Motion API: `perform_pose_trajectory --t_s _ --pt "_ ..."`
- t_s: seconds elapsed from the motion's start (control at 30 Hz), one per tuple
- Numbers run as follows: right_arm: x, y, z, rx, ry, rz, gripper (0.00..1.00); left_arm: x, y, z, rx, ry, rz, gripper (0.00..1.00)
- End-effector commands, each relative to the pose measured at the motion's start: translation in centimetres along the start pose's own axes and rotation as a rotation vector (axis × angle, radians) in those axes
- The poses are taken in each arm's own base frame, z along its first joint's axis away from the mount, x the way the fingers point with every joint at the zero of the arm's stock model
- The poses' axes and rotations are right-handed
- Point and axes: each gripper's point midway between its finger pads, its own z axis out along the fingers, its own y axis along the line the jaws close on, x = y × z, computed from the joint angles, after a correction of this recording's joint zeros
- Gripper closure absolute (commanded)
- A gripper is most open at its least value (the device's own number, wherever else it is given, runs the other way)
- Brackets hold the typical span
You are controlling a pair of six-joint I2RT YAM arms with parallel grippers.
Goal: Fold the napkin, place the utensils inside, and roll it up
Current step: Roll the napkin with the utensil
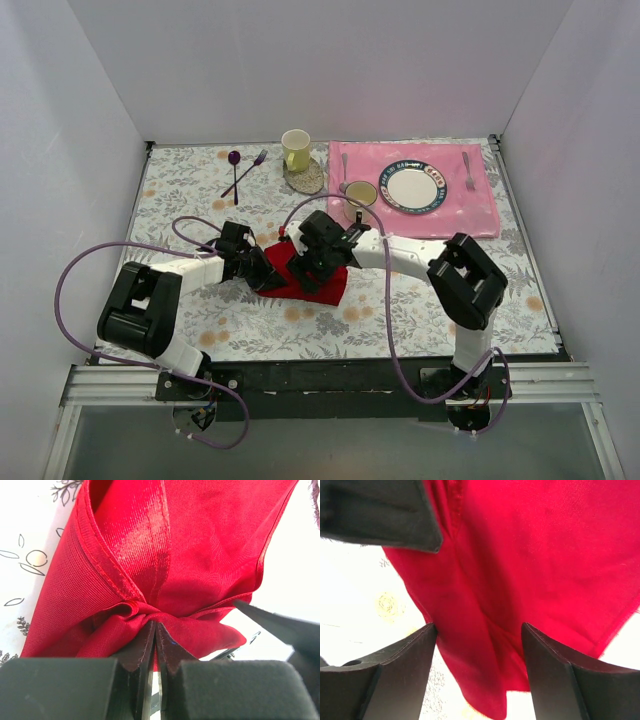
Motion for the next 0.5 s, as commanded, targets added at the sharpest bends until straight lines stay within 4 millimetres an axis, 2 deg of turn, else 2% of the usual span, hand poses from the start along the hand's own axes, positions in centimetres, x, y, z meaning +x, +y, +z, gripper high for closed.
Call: perform_pose_trajectory --t_s 0.0,0.1,0.2,0.47 --pt "-2.9 -0.5 -4.2 0.250 -0.068 -0.169 0.23 1.2 5.8 0.3 -0.229 0.007 -0.010 0.96" --pt "-3.6 1.6 -4.7 0.255 -0.112 -0.249 0.22 1.3 5.8 0.3 -0.227 0.012 -0.008 0.97" --pt "-3.1 3.2 -4.1 0.224 -0.118 -0.300 0.25 1.2 5.7 0.4 -0.228 0.009 -0.006 0.97" --pt "-0.7 3.7 -1.7 0.159 -0.107 -0.347 0.37 1.2 5.5 0.4 -0.224 0.016 -0.010 0.99"
